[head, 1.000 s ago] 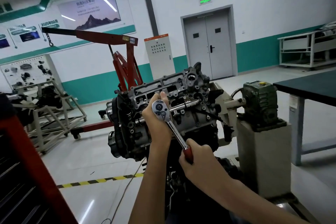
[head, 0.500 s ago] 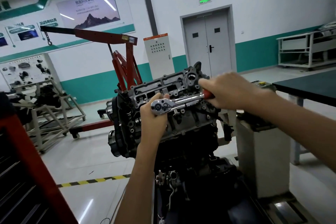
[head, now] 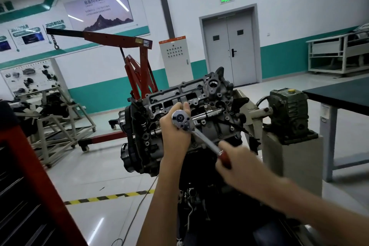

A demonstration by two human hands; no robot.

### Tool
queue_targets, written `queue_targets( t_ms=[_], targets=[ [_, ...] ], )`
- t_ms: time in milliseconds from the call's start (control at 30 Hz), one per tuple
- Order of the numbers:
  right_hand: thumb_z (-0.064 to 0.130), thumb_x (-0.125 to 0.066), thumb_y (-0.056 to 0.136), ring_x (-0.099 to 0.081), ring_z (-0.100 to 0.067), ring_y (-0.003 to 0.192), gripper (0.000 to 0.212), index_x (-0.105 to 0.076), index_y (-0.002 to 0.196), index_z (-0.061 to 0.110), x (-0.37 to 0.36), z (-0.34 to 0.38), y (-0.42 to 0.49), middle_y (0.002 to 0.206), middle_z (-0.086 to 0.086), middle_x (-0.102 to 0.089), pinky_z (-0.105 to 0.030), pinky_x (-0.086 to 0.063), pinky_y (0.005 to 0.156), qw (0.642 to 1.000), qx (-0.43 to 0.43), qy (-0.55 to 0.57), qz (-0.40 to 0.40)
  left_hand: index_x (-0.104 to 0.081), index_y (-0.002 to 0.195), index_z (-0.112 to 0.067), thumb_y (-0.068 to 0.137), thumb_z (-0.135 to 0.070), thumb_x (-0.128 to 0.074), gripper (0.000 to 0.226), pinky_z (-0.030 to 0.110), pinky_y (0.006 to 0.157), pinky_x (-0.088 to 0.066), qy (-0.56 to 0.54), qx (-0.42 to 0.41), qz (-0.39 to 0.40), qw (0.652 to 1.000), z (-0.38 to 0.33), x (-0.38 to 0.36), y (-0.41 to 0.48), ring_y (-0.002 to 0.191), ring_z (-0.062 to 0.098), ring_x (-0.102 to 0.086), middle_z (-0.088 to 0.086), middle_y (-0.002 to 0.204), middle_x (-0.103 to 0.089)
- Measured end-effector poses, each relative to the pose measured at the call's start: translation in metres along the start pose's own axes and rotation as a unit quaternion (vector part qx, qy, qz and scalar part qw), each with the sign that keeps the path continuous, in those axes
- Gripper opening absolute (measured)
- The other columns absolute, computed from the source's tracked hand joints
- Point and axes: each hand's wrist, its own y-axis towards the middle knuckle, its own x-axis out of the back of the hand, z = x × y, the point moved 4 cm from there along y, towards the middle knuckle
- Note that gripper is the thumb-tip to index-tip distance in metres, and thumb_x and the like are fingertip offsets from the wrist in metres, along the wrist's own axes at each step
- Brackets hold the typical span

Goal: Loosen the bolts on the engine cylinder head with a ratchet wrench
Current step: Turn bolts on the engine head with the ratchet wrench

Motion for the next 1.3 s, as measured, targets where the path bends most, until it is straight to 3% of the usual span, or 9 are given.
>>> queue_targets(
  t_ms=[167,333,500,700,800,900,1033,1133,1300],
  targets=[
    [0.023,-0.058,0.084,-0.042,-0.007,0.049,0.022,-0.036,0.083,0.021,0.091,-0.019,0.076,0.058,0.011,-0.039,-0.019,-0.033,0.05,0.947,0.171,-0.273,-0.001,-0.049,0.065,-0.003,0.091,-0.007,-0.053,0.027,0.016,0.047,-0.024,0.04,-0.028,0.079,0.996,-0.002,0.002,0.001,0.047,0.001,-0.028,-0.01,0.05,-0.039],
    [0.019,-0.061,0.08,-0.031,0.0,0.047,0.019,-0.047,0.091,0.014,0.111,-0.003,0.102,0.056,0.015,-0.028,-0.016,-0.026,0.049,0.921,0.214,-0.325,0.003,-0.049,0.063,-0.011,0.087,0.001,-0.052,0.027,0.019,0.048,-0.025,0.037,-0.034,0.046,0.998,0.002,0.006,-0.001,0.049,0.001,-0.029,-0.01,0.052,-0.04],
    [0.028,-0.051,0.085,-0.048,-0.002,0.05,0.014,-0.037,0.084,0.024,0.049,-0.01,0.029,0.057,0.013,-0.037,-0.009,-0.034,0.043,0.981,0.048,-0.187,-0.022,-0.031,0.06,-0.017,0.095,-0.016,-0.054,0.041,0.02,0.048,-0.027,0.0,-0.028,-0.05,0.998,0.0,0.002,-0.007,0.049,0.006,-0.027,-0.007,0.053,-0.032],
    [0.024,-0.055,0.084,-0.041,-0.006,0.041,0.031,-0.03,0.066,0.028,-0.034,0.029,-0.015,0.054,0.008,-0.041,-0.012,-0.031,0.041,0.99,-0.046,0.136,-0.012,-0.06,0.066,-0.036,0.084,-0.038,-0.048,0.021,0.013,0.061,-0.043,-0.105,0.091,-0.061,0.988,0.011,-0.005,-0.001,0.056,-0.004,-0.053,-0.02,0.058,-0.059],
    [0.026,-0.052,0.084,-0.05,-0.015,0.051,0.014,-0.039,0.078,0.024,-0.013,0.019,-0.004,0.06,0.005,-0.046,-0.021,-0.039,0.049,0.998,0.014,0.058,0.014,-0.058,0.06,-0.032,0.093,-0.013,-0.051,0.039,0.009,0.054,-0.038,-0.08,0.046,-0.068,0.993,0.009,0.007,0.003,0.053,-0.006,-0.045,-0.02,0.054,-0.053],
    [0.027,-0.047,0.086,-0.055,-0.011,0.053,0.01,-0.045,0.091,0.019,0.029,0.005,0.024,0.063,0.008,-0.05,-0.018,-0.041,0.048,0.983,0.122,-0.126,0.056,-0.061,0.063,-0.046,0.094,-0.016,-0.054,0.044,0.013,0.052,-0.035,-0.044,0.028,-0.043,0.998,0.01,0.017,-0.001,0.05,-0.004,-0.041,-0.021,0.053,-0.05],
    [0.026,-0.052,0.086,-0.041,0.0,0.049,0.015,-0.047,0.098,0.018,0.089,0.001,0.084,0.059,0.014,-0.037,-0.012,-0.03,0.048,0.926,0.215,-0.309,0.025,-0.045,0.056,-0.02,0.091,-0.009,-0.053,0.038,0.014,0.05,-0.028,0.009,-0.019,0.021,1.0,0.002,0.017,0.002,0.049,0.0,-0.032,-0.011,0.05,-0.041],
    [0.023,-0.058,0.084,-0.042,-0.005,0.052,0.022,-0.048,0.101,0.015,0.111,0.002,0.108,0.063,0.012,-0.042,-0.015,-0.031,0.055,0.913,0.225,-0.34,0.008,-0.048,0.058,-0.016,0.079,0.002,-0.045,0.028,0.017,0.048,-0.023,0.047,-0.05,0.094,0.993,-0.005,0.01,0.005,0.049,0.002,-0.028,-0.011,0.05,-0.041],
    [0.028,-0.051,0.087,-0.042,-0.005,0.052,0.014,-0.042,0.096,0.02,0.074,-0.001,0.06,0.061,0.012,-0.037,-0.015,-0.031,0.051,0.956,0.118,-0.267,-0.023,-0.04,0.063,-0.009,0.094,-0.013,-0.055,0.035,0.015,0.05,-0.026,0.012,-0.016,0.004,1.0,0.001,0.015,0.001,0.052,0.002,-0.028,-0.009,0.053,-0.035]
  ],
)
